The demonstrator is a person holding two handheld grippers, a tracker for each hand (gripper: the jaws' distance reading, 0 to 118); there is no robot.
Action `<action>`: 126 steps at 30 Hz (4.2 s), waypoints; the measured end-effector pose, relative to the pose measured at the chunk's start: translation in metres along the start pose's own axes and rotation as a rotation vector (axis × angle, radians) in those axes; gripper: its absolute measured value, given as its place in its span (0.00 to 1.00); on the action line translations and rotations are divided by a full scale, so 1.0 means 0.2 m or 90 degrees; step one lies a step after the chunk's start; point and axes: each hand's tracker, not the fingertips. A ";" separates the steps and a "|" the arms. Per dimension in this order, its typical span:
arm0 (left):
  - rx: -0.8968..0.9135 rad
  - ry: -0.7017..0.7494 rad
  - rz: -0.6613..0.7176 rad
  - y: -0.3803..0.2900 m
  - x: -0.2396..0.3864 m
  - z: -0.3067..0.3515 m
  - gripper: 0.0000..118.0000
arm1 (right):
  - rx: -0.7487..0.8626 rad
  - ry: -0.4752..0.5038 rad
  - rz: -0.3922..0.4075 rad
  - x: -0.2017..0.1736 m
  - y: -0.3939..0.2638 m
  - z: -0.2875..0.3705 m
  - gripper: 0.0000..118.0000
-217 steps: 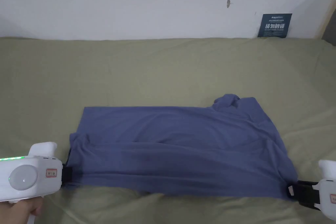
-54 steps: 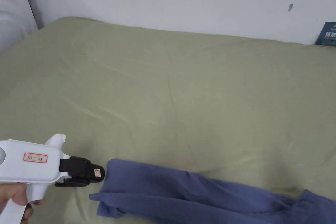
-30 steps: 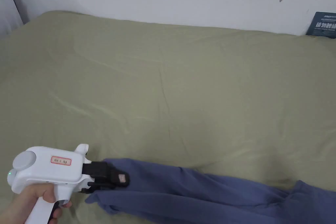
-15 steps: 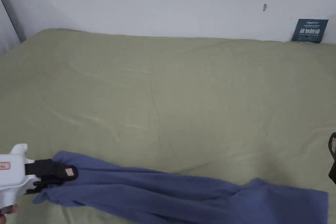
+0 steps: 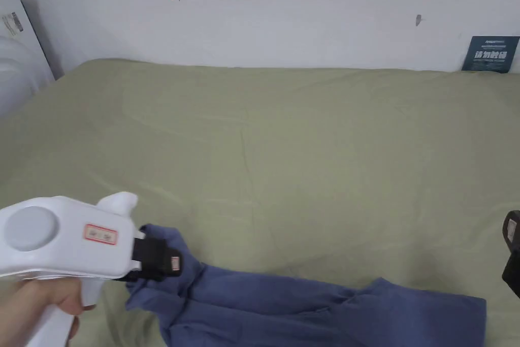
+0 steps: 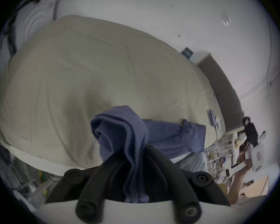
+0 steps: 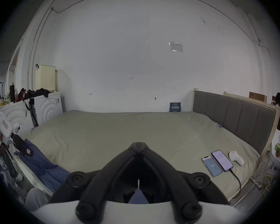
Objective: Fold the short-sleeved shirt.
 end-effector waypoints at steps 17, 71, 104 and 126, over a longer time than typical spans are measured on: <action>-0.164 -0.065 -0.123 -0.07 0.69 -0.88 0.94 | -0.031 -0.044 -0.040 0.18 -0.09 0.04 0.02; -0.105 -0.446 0.209 -0.05 -0.57 -0.89 0.90 | -0.118 -0.002 0.032 -0.14 -0.13 -0.18 0.02; -0.009 0.161 -0.028 0.05 0.21 -0.04 0.09 | -0.036 0.035 -0.035 -0.03 -0.04 -0.06 0.02; 0.003 -0.078 0.017 -0.05 0.46 -0.51 0.43 | -0.075 -0.026 -0.077 0.17 -0.13 -0.08 0.02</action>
